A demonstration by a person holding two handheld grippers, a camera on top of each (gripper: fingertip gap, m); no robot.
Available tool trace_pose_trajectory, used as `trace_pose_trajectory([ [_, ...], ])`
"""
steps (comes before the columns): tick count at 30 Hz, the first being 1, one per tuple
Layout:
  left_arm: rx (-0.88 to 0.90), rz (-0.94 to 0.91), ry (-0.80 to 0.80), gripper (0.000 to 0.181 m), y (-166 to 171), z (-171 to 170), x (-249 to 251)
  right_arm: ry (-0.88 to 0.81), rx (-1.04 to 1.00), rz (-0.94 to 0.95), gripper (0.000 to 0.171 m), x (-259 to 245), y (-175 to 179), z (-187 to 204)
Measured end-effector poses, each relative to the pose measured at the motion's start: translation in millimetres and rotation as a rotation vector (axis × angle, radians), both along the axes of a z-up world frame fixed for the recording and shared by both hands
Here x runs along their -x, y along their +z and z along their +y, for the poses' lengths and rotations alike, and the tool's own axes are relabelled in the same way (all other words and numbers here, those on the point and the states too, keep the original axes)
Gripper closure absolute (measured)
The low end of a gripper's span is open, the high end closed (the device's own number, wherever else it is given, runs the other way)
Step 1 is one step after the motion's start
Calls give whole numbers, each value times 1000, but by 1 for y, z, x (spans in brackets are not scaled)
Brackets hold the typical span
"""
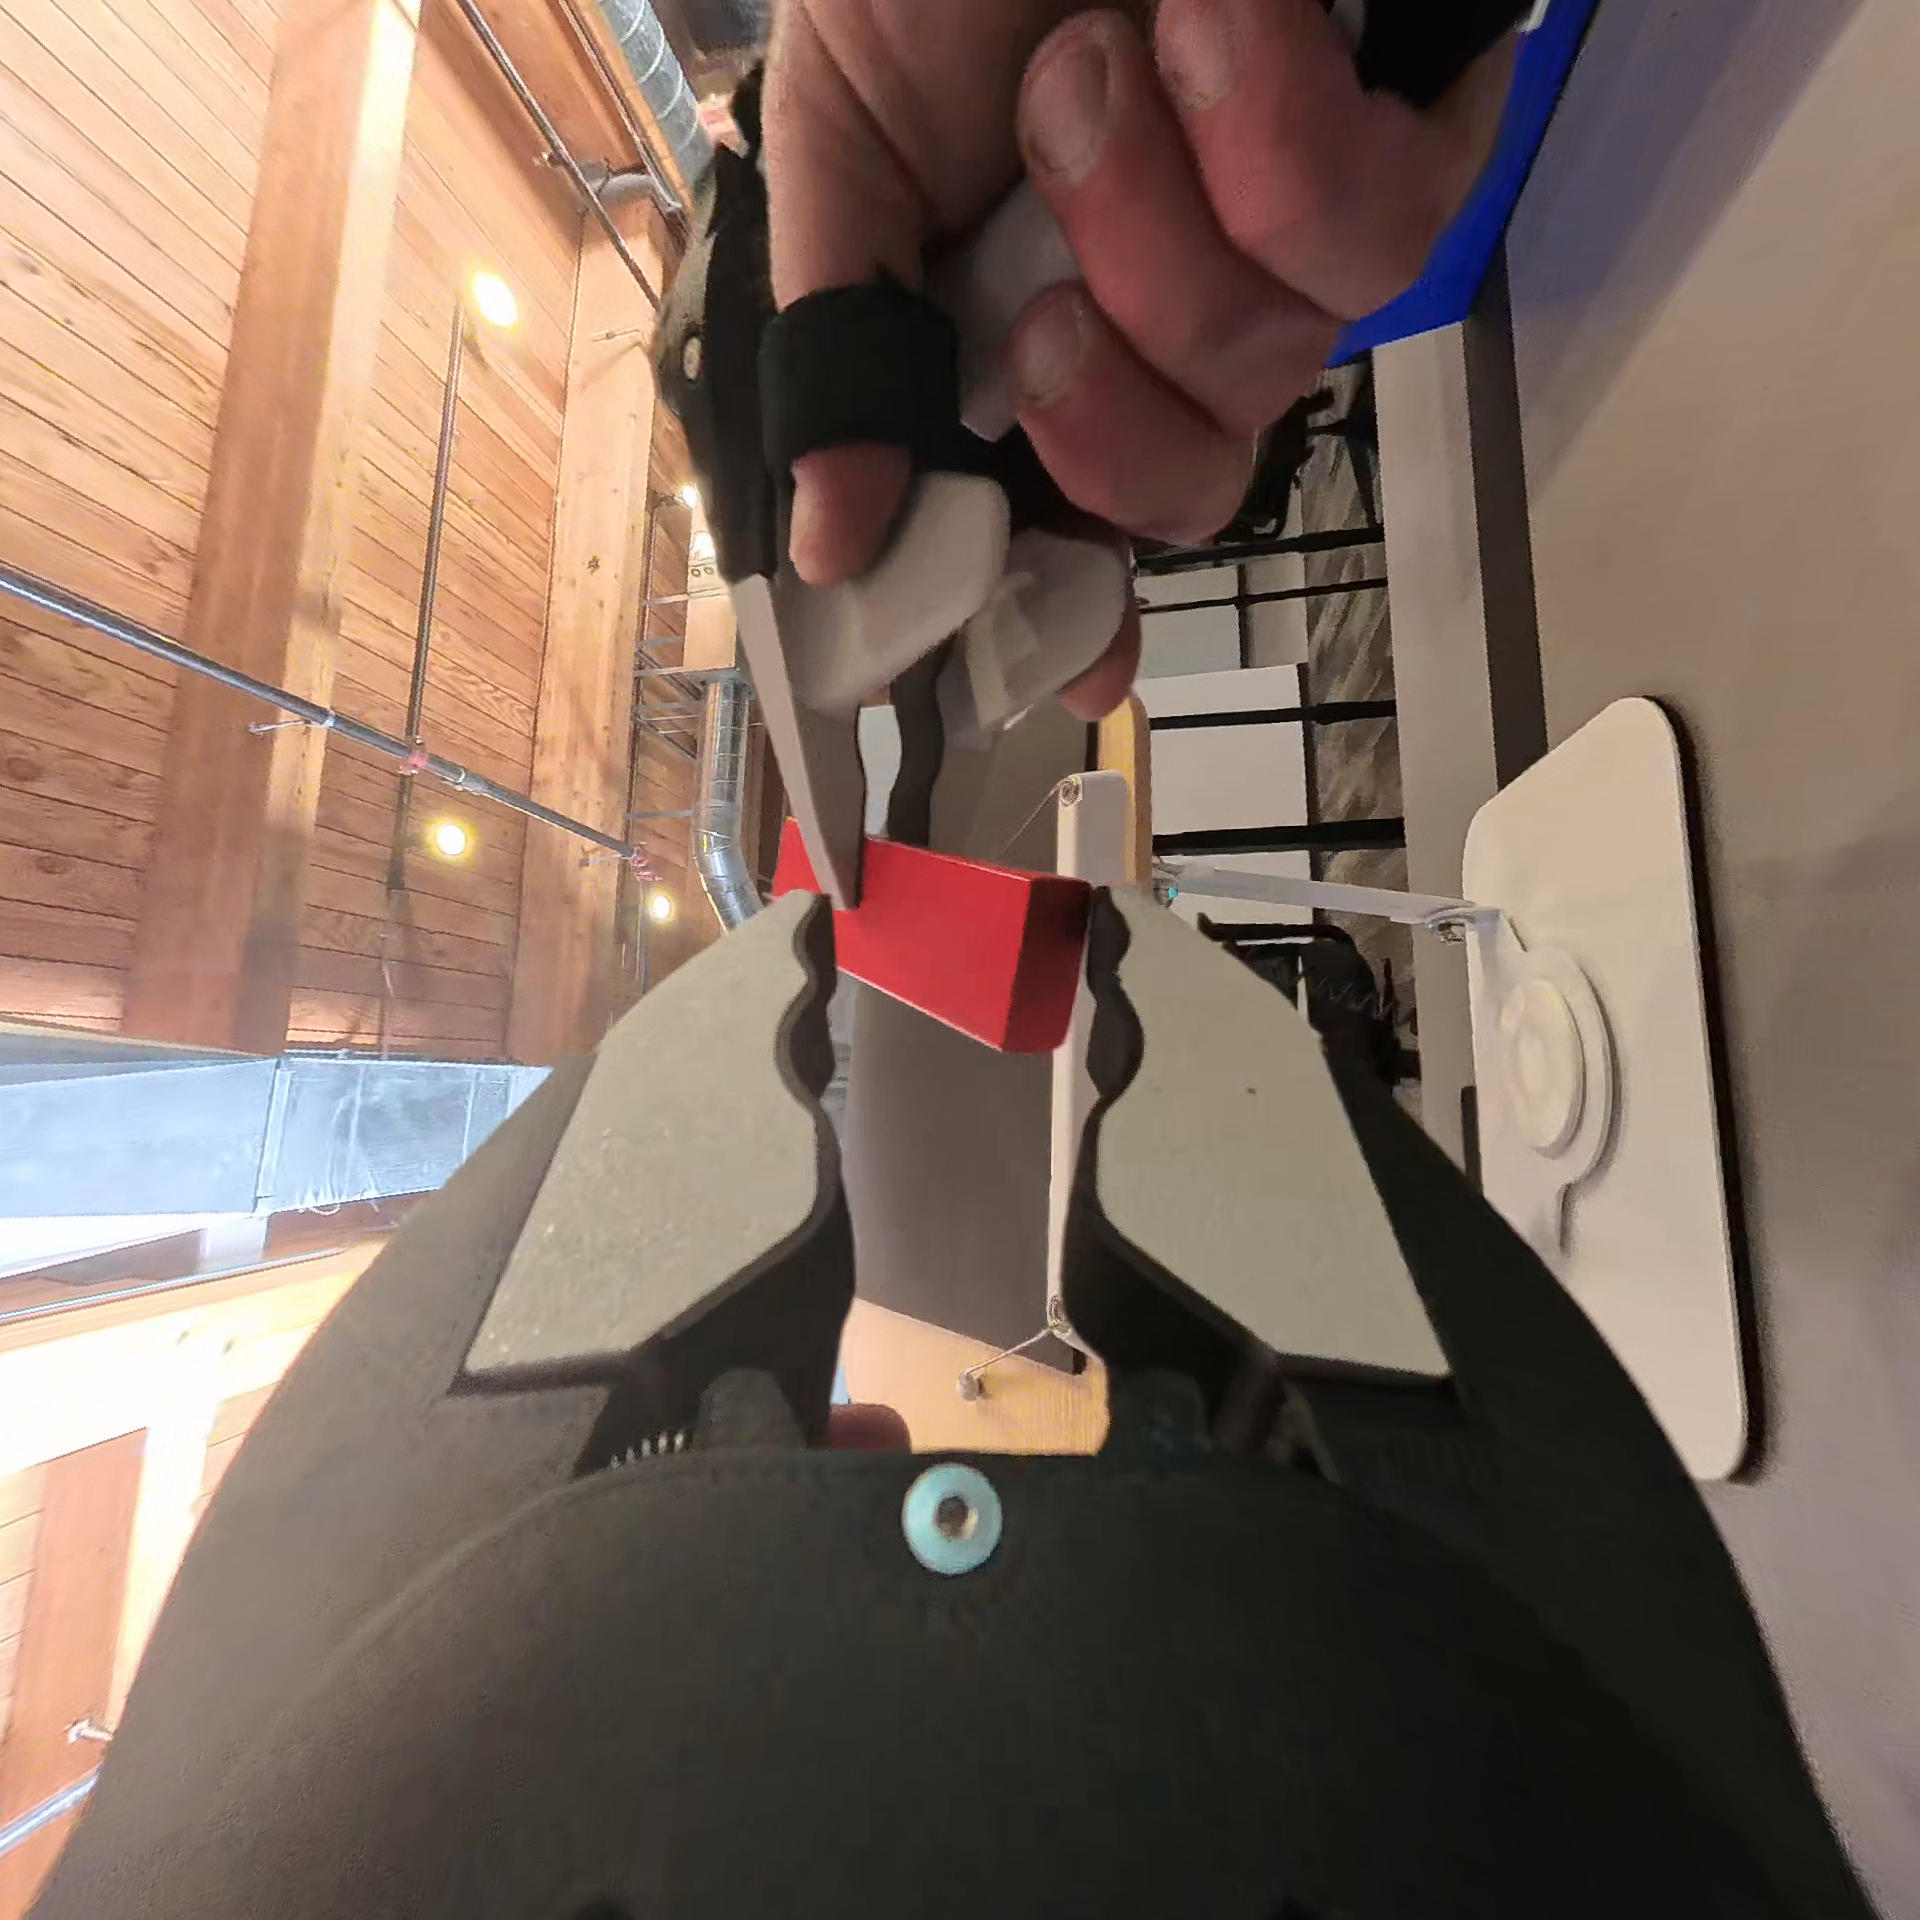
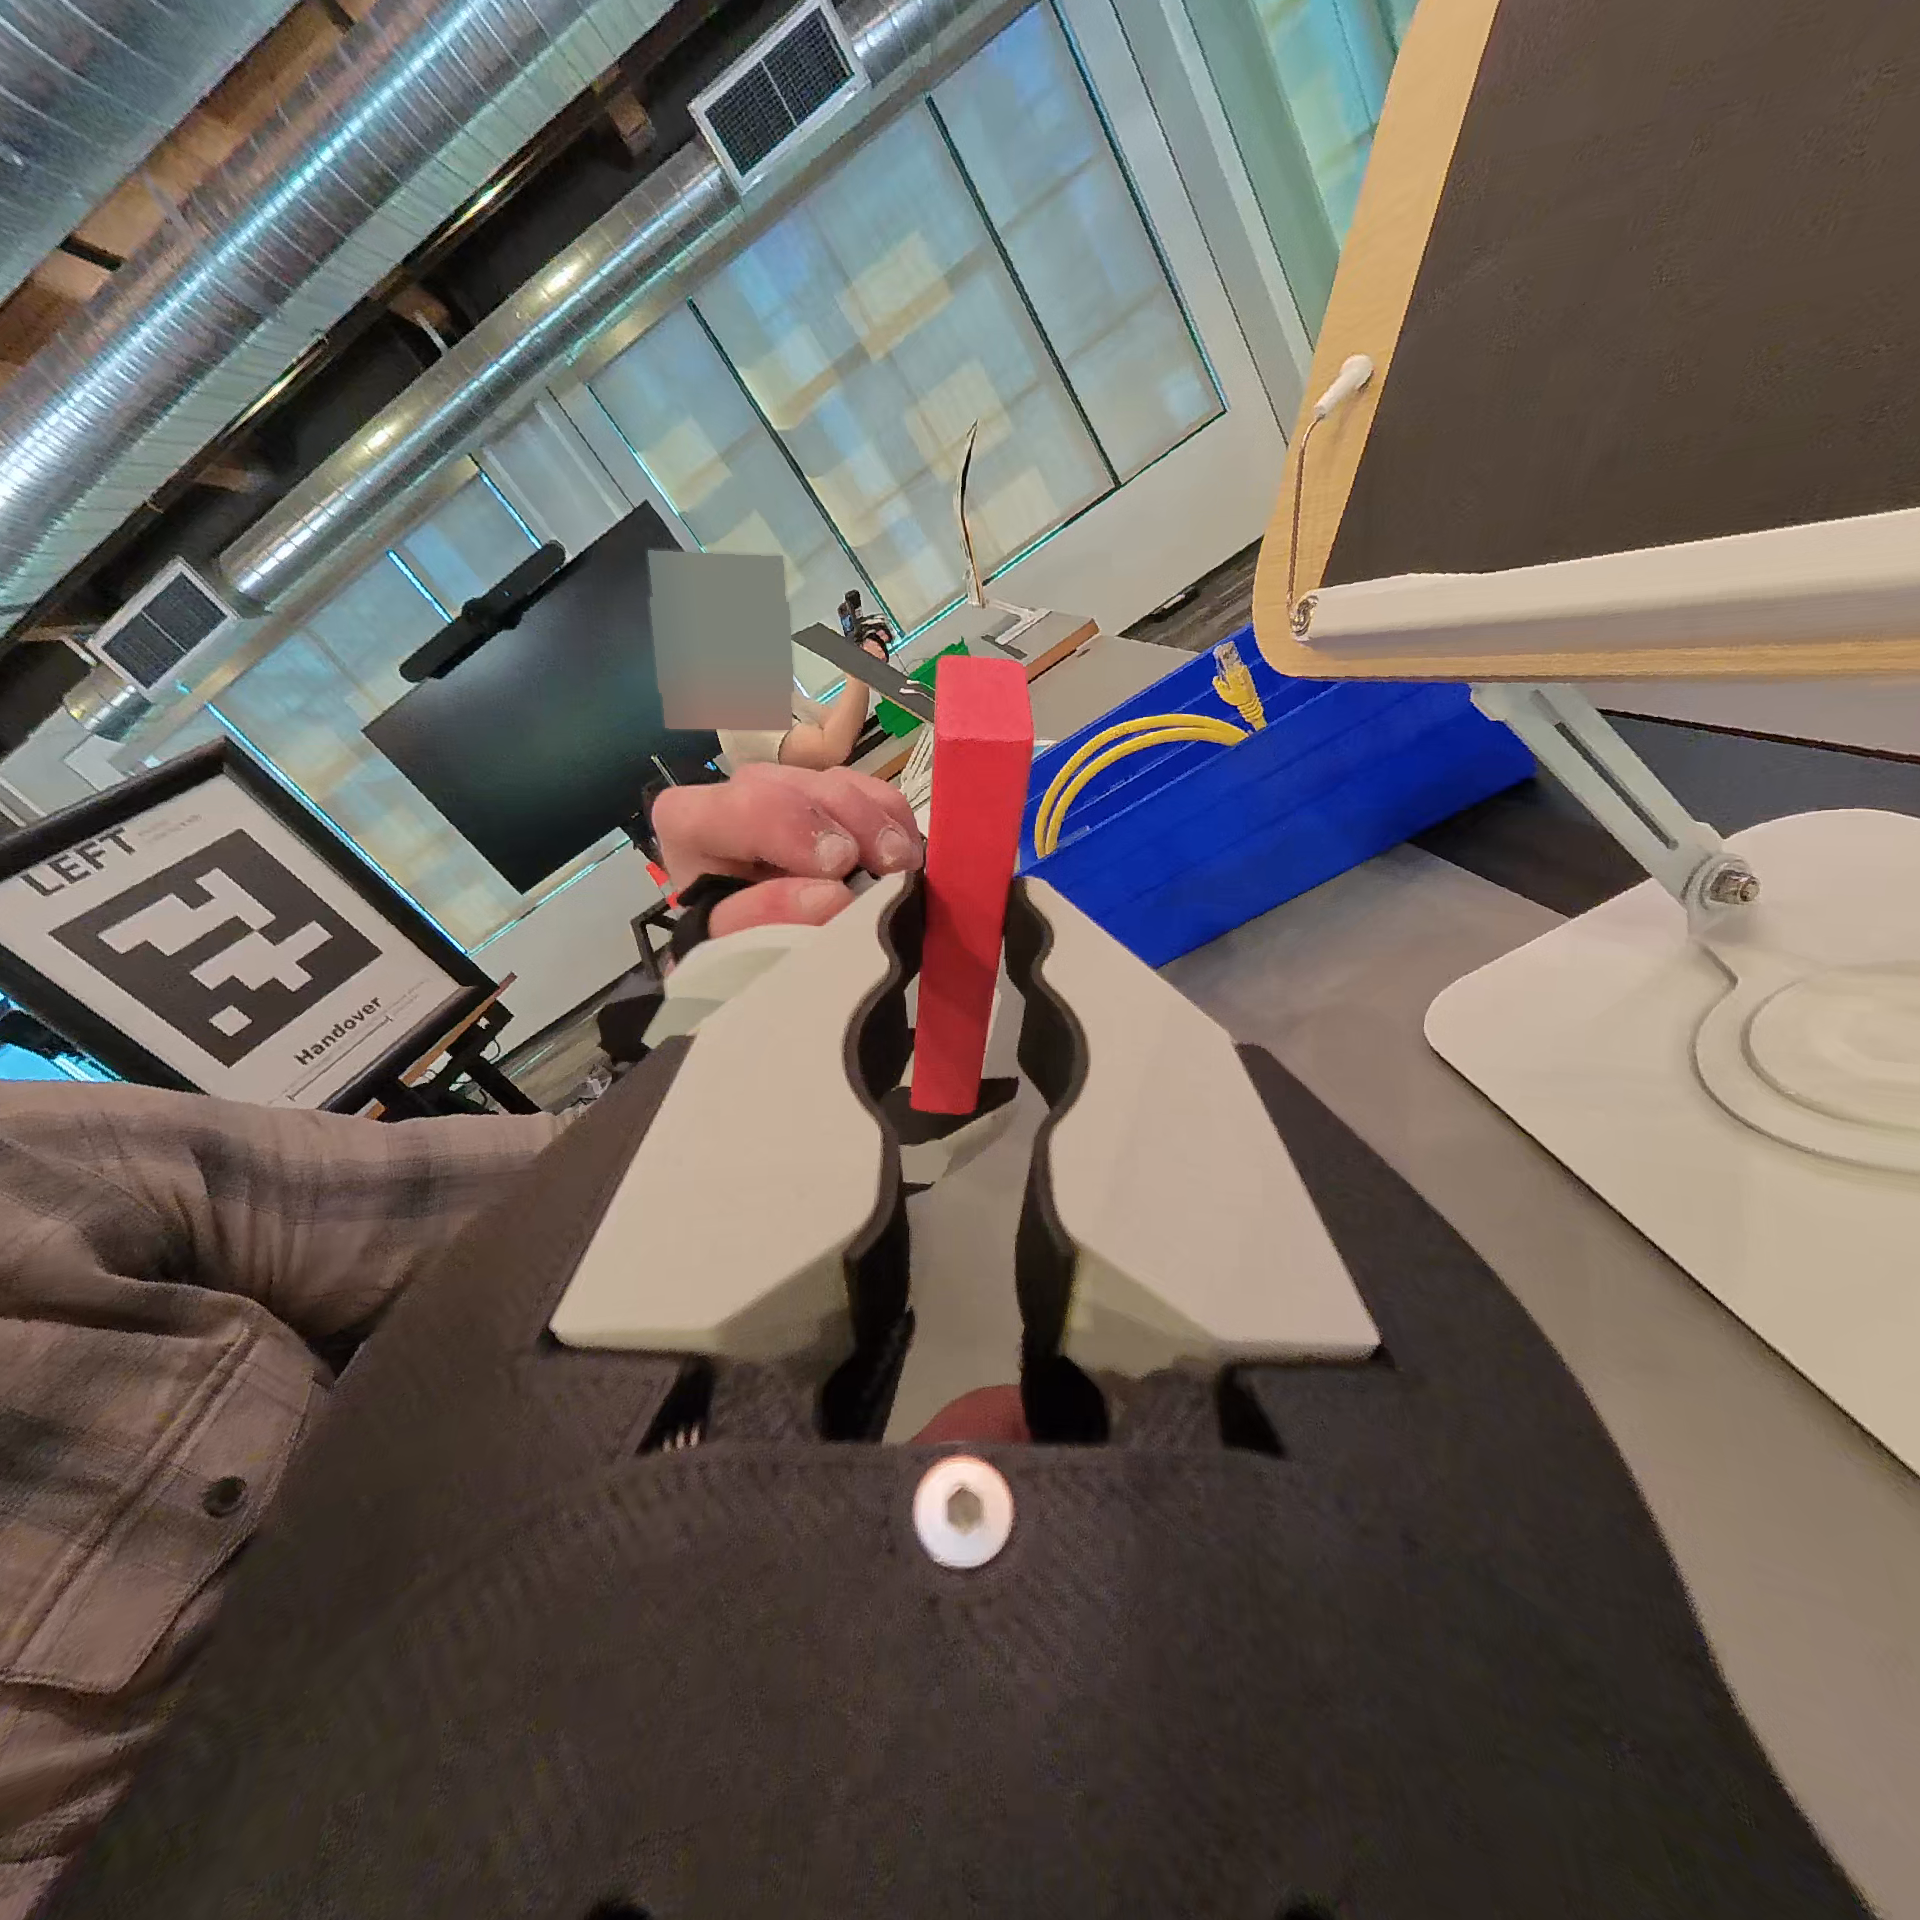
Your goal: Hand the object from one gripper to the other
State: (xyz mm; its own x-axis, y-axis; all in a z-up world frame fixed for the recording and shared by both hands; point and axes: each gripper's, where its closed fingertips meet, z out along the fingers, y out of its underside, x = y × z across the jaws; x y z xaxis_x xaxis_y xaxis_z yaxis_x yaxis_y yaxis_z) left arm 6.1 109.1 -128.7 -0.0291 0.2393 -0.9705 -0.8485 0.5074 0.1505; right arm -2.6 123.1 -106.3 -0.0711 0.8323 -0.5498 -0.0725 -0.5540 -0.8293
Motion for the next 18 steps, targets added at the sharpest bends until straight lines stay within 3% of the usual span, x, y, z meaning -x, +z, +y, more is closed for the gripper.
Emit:
trace_pose_trajectory([
  [4, -10, -2, 24, 152, -4, 5, 4, -1, 22, 11, 159, 0, 1, 0],
  [11, -27, -66, 6, 160, 2, 0, 1, -13, 55, 36, 157, -1, 3, 4],
  [18, 82, -183, -7, 165, 11, 1, 8, -51, 13, -3, 140, 0, -5, 10],
])
